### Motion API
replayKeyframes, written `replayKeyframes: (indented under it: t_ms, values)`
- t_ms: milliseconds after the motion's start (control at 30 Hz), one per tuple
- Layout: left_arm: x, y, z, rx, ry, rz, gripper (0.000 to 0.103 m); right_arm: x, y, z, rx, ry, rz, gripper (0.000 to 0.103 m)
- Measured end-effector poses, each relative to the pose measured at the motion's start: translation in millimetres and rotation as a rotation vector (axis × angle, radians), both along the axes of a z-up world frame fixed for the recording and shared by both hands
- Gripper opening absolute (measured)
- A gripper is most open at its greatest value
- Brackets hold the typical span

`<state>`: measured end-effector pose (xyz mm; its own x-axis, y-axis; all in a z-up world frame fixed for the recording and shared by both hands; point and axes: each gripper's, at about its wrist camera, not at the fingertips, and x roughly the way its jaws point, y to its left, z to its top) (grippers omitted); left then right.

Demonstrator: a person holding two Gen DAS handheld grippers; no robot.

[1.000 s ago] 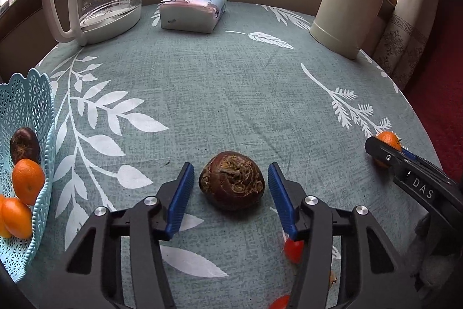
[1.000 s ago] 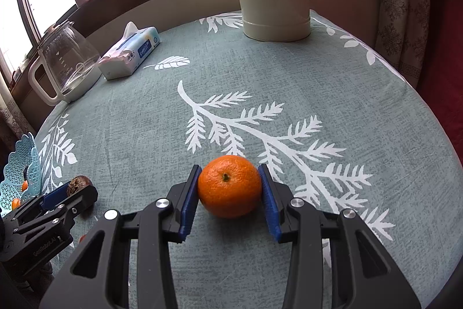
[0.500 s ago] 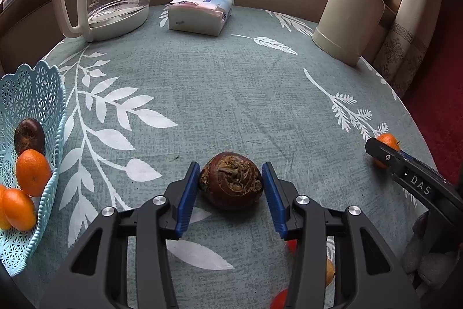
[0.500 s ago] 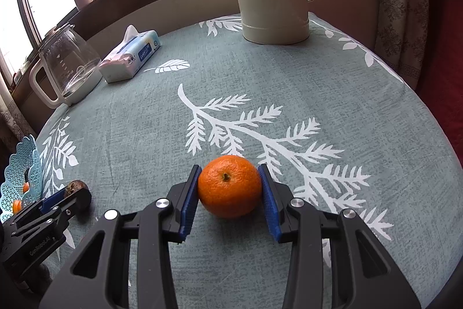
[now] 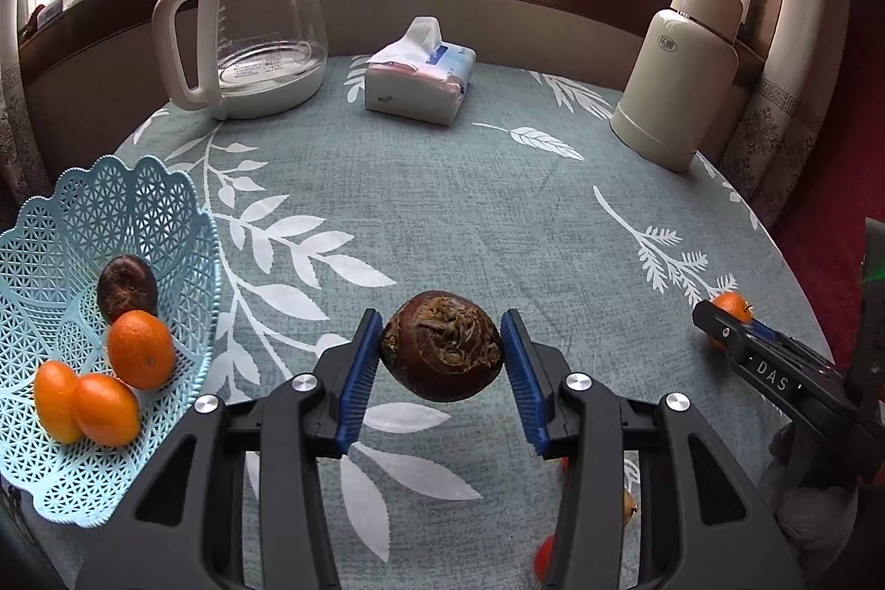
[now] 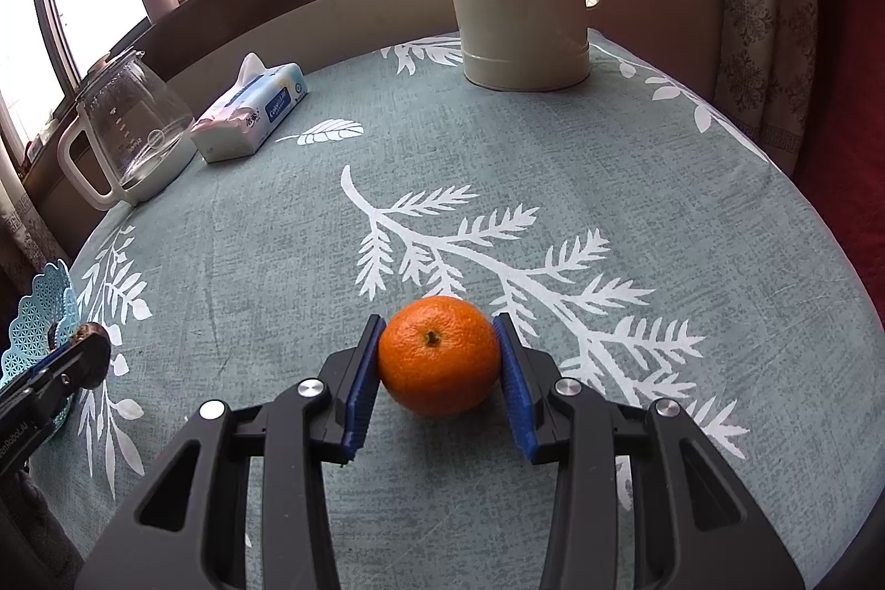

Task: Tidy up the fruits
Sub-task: 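Carry the brown fruit into the basket and open the left tool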

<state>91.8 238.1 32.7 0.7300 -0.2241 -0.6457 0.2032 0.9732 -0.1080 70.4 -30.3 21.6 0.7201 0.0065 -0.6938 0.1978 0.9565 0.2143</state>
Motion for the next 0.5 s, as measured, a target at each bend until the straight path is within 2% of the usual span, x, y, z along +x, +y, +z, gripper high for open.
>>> replayKeyframes:
  t_ms: [500]
  values:
    - [-6,68,38,-0.003,-0.093,0.171,0.046,-1,-2,3,0.003,-0.013,-0.005,0.04]
